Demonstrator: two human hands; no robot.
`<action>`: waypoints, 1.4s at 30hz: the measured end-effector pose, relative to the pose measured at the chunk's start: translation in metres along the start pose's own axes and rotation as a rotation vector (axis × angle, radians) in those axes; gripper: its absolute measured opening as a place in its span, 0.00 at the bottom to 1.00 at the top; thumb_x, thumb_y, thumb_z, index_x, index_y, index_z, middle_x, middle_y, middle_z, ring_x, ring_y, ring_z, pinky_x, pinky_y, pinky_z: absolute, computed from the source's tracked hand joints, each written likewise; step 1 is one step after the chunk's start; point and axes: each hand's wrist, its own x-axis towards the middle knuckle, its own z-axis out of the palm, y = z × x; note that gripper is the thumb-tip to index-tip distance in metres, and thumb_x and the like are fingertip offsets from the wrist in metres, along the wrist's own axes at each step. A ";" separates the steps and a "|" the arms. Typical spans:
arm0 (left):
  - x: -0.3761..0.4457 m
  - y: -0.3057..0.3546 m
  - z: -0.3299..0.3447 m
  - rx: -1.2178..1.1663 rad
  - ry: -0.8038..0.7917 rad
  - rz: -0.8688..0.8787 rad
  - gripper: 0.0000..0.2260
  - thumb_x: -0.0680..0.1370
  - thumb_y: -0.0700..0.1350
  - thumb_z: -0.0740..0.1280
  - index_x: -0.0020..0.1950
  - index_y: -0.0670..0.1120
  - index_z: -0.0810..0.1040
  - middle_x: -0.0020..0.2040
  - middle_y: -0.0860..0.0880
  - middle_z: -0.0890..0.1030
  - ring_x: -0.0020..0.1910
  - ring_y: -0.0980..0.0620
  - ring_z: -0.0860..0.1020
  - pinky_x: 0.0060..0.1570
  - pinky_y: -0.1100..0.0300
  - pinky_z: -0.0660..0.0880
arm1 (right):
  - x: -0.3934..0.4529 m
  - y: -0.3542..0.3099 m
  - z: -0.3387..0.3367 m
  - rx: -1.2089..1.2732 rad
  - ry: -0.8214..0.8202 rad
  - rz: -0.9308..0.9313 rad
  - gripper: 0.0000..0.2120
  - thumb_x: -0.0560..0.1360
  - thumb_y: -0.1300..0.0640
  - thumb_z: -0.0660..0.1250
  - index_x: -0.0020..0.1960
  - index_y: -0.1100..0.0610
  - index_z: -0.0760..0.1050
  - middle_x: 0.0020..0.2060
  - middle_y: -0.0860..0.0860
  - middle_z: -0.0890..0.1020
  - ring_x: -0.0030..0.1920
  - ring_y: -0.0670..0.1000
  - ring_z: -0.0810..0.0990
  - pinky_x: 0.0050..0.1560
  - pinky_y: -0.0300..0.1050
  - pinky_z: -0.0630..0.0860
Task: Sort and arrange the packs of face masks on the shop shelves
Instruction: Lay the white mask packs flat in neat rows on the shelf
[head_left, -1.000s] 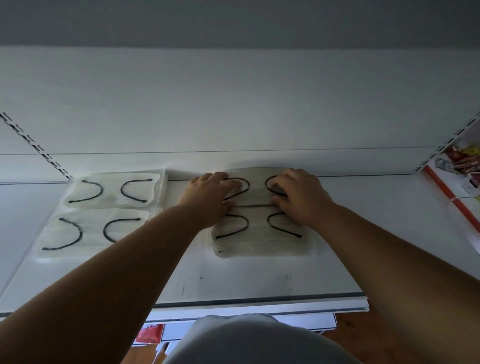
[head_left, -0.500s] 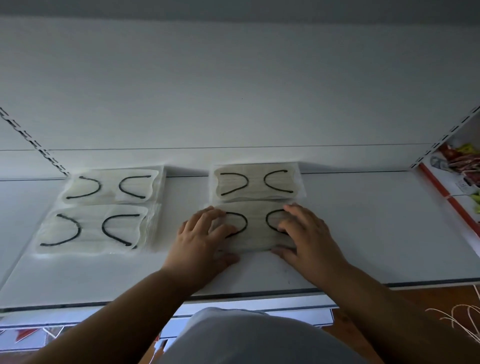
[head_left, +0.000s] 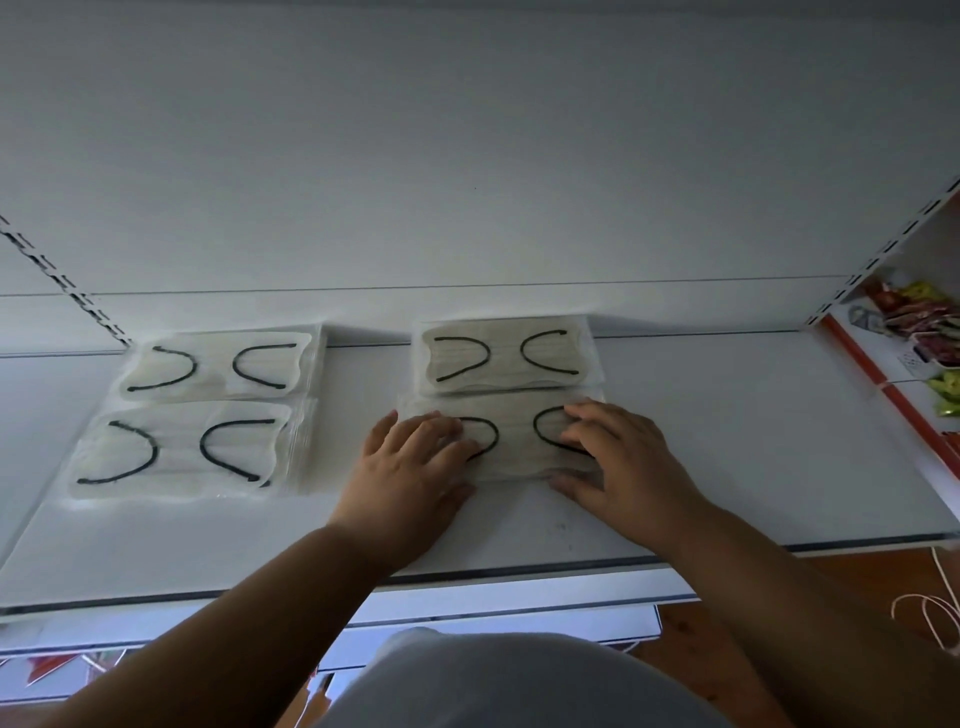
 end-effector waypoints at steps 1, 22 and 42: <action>-0.001 -0.001 -0.002 -0.011 0.005 0.011 0.15 0.77 0.55 0.64 0.61 0.52 0.80 0.61 0.48 0.81 0.62 0.43 0.78 0.63 0.41 0.72 | 0.000 0.000 -0.002 0.012 0.000 -0.007 0.19 0.71 0.42 0.74 0.55 0.53 0.80 0.64 0.50 0.78 0.65 0.52 0.74 0.63 0.50 0.67; 0.076 -0.025 -0.047 -0.049 0.186 -0.160 0.14 0.79 0.43 0.65 0.62 0.54 0.83 0.65 0.51 0.80 0.62 0.44 0.77 0.61 0.47 0.71 | 0.080 0.003 -0.042 0.033 0.308 -0.060 0.13 0.76 0.58 0.63 0.54 0.57 0.84 0.57 0.54 0.82 0.59 0.56 0.80 0.60 0.56 0.74; 0.119 -0.041 -0.005 -0.062 -0.320 -0.220 0.18 0.79 0.53 0.67 0.69 0.57 0.73 0.68 0.52 0.75 0.67 0.47 0.71 0.65 0.51 0.69 | 0.121 0.031 -0.015 -0.117 -0.261 0.087 0.17 0.76 0.47 0.68 0.62 0.53 0.74 0.58 0.53 0.76 0.59 0.56 0.73 0.56 0.50 0.71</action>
